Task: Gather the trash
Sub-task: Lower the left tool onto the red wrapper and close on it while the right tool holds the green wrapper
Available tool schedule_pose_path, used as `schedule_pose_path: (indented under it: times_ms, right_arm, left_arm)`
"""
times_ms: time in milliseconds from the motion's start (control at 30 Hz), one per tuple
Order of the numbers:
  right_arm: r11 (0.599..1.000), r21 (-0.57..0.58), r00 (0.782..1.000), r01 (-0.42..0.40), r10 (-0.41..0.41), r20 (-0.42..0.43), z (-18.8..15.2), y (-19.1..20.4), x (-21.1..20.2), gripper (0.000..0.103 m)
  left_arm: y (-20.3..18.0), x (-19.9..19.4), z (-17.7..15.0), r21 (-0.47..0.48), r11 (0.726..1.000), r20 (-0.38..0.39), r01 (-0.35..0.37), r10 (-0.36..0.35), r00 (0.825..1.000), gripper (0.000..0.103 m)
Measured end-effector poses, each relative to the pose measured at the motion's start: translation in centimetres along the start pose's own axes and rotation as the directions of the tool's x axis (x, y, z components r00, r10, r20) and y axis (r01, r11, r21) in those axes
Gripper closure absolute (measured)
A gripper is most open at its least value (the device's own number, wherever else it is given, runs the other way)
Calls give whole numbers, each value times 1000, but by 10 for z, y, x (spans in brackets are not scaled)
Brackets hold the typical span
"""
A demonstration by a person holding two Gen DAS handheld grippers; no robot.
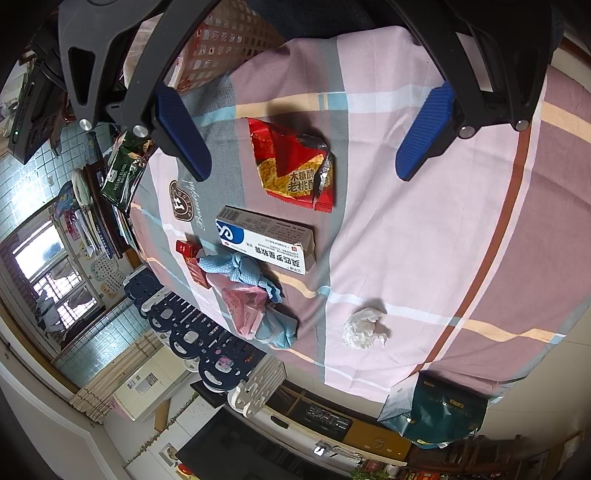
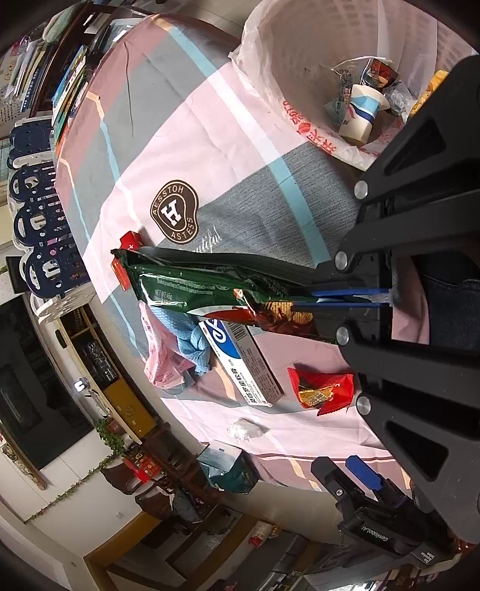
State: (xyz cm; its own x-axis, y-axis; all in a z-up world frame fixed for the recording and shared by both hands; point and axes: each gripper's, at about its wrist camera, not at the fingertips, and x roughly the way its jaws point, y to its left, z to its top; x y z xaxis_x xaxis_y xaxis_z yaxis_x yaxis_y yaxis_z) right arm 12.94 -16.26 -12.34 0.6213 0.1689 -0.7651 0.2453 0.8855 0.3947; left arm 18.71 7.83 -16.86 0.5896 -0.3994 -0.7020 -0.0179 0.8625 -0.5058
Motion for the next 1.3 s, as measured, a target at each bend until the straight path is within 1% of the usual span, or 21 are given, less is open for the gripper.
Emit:
schedule_pose_path:
  times_ms: [567, 633, 700, 800, 933, 1000, 1033, 1100, 1167, 1200, 1233, 1267, 1300]
  right_arm:
    - [1000, -2, 1000, -5, 5, -4, 0, 0, 2, 99]
    - [1000, -2, 1000, -3, 3, -3, 0, 0, 1, 99]
    - [1000, 1, 1000, -3, 3, 0, 0, 0, 1, 99]
    - [1000, 7, 1000, -8, 8, 9, 1, 0, -2, 99]
    - [1000, 9, 999, -17, 17, 36, 4, 0, -11, 99]
    - [1000, 10, 999, -20, 20, 49, 6, -2, -15, 99]
    - [1000, 13, 998, -24, 24, 55, 7, -3, -17, 99]
    - [999, 20, 998, -32, 31, 63, 8, -7, -20, 99]
    - [999, 27, 997, -37, 35, 64, 10, -11, -21, 99]
    - [999, 33, 997, -39, 37, 62, 11, -14, -21, 99]
    - [998, 39, 997, -40, 37, 60, 11, -16, -21, 99]
    - [998, 41, 998, -40, 38, 59, 12, -17, -21, 99]
    - [998, 44, 998, -41, 38, 58, 12, -18, -21, 99]
  left_arm:
    - [1, 1, -1, -1, 1000, -2, -1, 1, 1000, 4]
    - [2, 1, -1, 0, 1000, 2, -1, 1, 1000, 4]
    - [5, -2, -1, -5, 1000, 21, 3, -3, 1000, 4]
    - [15, -9, 1, -44, 999, 54, 26, -24, 998, 4]
    - [31, -8, 5, -148, 984, 31, 97, -93, 995, 4]
    - [31, -7, 5, -165, 980, 28, 115, -112, 993, 4]
    - [28, -7, 5, -155, 981, 28, 120, -117, 993, 4]
    - [15, -6, 3, -95, 990, 20, 105, -103, 994, 4]
    - [-3, 0, 0, -16, 998, -2, 53, -53, 999, 4]
    - [-13, 5, -2, 35, 999, -16, 11, -11, 1000, 4]
    - [-23, 13, -4, 86, 996, -40, -38, 41, 998, 4]
    - [-28, 21, -4, 117, 991, -75, -66, 75, 994, 4]
    - [-32, 29, -4, 139, 987, -115, -78, 94, 989, 4]
